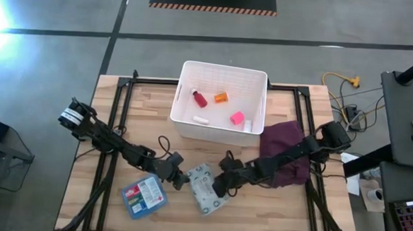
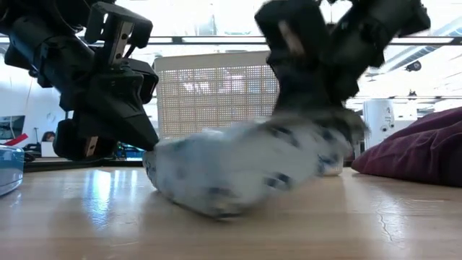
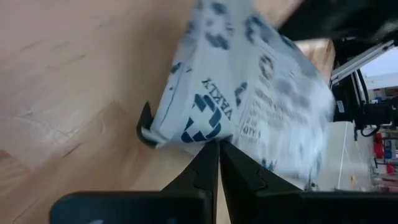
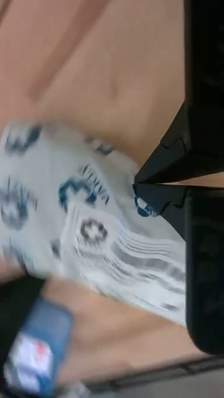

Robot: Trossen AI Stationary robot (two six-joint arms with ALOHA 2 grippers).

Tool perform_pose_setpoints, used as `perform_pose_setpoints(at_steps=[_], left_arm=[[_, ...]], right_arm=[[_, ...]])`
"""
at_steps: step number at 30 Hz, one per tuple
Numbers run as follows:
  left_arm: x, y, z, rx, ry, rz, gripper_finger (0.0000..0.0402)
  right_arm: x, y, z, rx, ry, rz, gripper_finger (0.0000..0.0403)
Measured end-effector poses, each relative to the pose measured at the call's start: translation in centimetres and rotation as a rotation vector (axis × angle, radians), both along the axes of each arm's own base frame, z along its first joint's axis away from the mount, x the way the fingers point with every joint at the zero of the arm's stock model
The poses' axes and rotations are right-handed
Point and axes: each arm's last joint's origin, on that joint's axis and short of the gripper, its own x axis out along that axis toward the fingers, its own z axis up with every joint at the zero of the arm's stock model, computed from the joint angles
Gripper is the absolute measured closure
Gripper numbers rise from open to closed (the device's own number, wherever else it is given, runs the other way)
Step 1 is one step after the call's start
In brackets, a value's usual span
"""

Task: Pick & place medical supplies in basket/bin
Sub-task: Put the white mailer bag into the white container

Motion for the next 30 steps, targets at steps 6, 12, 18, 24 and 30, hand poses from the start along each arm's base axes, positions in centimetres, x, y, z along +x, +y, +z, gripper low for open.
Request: perform_pose_setpoints(at_steps=[6, 12, 18, 24, 30], left_arm=[[-0.1, 0.6, -0.4, 0.038, 0.023, 0.035, 0.0401], [-0.2, 0.9, -0.7, 0.048, 0.058, 0.036, 0.0401], [-0.2, 0.9, -0.7, 0.053, 0.056, 0.031, 0.0401], [-0.3, 1.0, -0.8, 0.062, 0.062, 0.022, 0.0401], [-0.2, 0.9, 0.5, 0.068, 0.006, 0.002, 0.0401]], right_arm=[[1.5, 0.8, 2.3, 0.008, -0.089, 0.095, 0.0394], [3.1, 0.6, 4.9, -0.04, -0.172, 0.106, 0.0394], [3.9, -0.7, 4.8, 0.045, -0.153, 0.058, 0.0386], [5.2, -0.1, 3.6, 0.15, -0.104, 0.094, 0.0323], [3.5, 0.4, 6.1, -0.004, 0.034, 0.019, 0.025]])
